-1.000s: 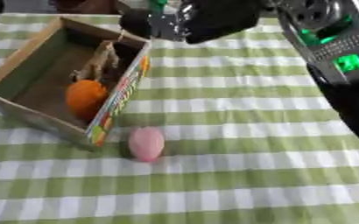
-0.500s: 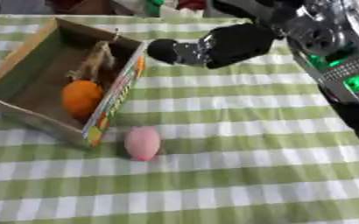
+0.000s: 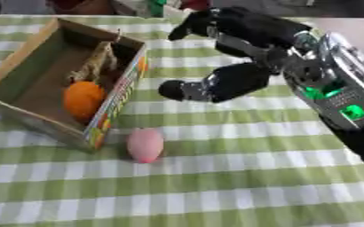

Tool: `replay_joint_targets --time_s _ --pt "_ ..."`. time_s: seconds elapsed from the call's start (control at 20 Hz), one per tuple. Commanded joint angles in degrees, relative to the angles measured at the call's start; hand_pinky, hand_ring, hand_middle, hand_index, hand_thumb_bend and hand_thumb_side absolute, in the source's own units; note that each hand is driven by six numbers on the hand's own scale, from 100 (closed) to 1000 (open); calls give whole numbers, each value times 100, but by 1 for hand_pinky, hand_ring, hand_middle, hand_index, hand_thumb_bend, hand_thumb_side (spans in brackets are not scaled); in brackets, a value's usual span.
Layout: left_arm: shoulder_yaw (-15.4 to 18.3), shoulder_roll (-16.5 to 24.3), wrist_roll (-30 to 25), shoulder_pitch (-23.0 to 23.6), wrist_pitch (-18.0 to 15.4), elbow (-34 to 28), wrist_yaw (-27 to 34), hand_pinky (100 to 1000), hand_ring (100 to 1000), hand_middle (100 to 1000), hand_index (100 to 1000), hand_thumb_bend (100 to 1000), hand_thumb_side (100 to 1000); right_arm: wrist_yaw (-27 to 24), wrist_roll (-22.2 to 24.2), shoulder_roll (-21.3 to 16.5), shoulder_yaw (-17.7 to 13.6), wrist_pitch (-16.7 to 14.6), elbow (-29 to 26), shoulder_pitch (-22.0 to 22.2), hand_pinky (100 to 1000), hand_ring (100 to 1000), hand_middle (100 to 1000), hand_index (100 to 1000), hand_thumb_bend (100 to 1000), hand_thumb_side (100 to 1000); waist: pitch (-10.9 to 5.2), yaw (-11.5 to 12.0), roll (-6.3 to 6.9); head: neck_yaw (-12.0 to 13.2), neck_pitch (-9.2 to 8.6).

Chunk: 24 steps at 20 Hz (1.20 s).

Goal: Pick up objects on the table and place them in the box.

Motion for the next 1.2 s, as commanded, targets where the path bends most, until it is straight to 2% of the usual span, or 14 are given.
replay_joint_targets --time_s 0.05,0.55,0.75,0.9,1.2 --pt "58 176 -16 -67 6 -78 -10 767 757 752 869 100 1000 125 86 14 101 12 -90 115 801 900 797 900 577 943 -117 20 18 -33 3" --pt "46 162 -33 -104 -4 -78 0 768 757 752 868 100 997 177 409 187 450 121 -90 417 803 900 793 916 584 892 -98 66 -8 -53 -9" --pt "47 153 -33 -117 -6 -78 1 768 757 753 868 100 998 133 520 312 536 169 -90 415 804 902 786 954 569 757 -84 82 -7 -62 -19" --pt "44 147 -33 -124 -7 -78 2 769 758 753 868 100 997 82 649 383 585 184 -90 413 802 900 783 966 469 632 -75 89 -10 -70 -31" --pt "45 135 -26 -127 -8 -78 7 769 758 752 868 100 997 152 795 467 588 323 -90 436 796 893 774 962 476 616 -62 106 -7 -79 -64"
